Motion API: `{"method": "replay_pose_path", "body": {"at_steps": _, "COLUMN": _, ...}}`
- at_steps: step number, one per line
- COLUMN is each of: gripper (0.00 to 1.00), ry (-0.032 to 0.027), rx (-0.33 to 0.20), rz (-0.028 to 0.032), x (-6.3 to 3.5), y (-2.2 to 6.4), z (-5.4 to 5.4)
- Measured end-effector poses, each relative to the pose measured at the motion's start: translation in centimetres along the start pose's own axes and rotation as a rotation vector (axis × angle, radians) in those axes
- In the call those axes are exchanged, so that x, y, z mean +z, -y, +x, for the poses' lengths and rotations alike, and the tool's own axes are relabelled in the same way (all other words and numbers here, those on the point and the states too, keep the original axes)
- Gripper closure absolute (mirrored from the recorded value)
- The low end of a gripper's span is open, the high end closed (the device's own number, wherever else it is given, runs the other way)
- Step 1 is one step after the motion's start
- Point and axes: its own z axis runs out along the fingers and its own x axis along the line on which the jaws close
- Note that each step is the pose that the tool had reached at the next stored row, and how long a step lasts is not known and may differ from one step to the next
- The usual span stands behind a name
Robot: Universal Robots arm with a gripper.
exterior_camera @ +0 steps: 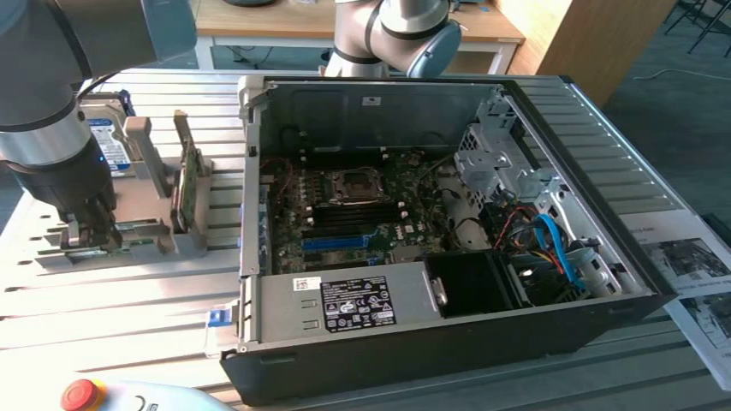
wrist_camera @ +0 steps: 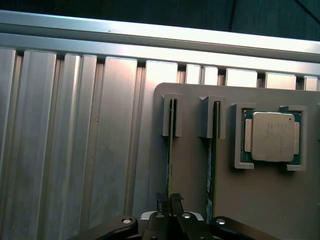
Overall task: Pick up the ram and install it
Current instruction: 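Pick up the ram and move it above insertion slot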
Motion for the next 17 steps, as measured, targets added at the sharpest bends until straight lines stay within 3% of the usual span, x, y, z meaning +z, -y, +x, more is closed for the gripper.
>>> {"method": "replay_pose_path", "body": {"at_steps": 17, "gripper": 0.88, "ry": 0.0009, "rx": 0.021, "rz": 0.0003, "x": 0.00, "y": 0.00, "z": 0.00}}
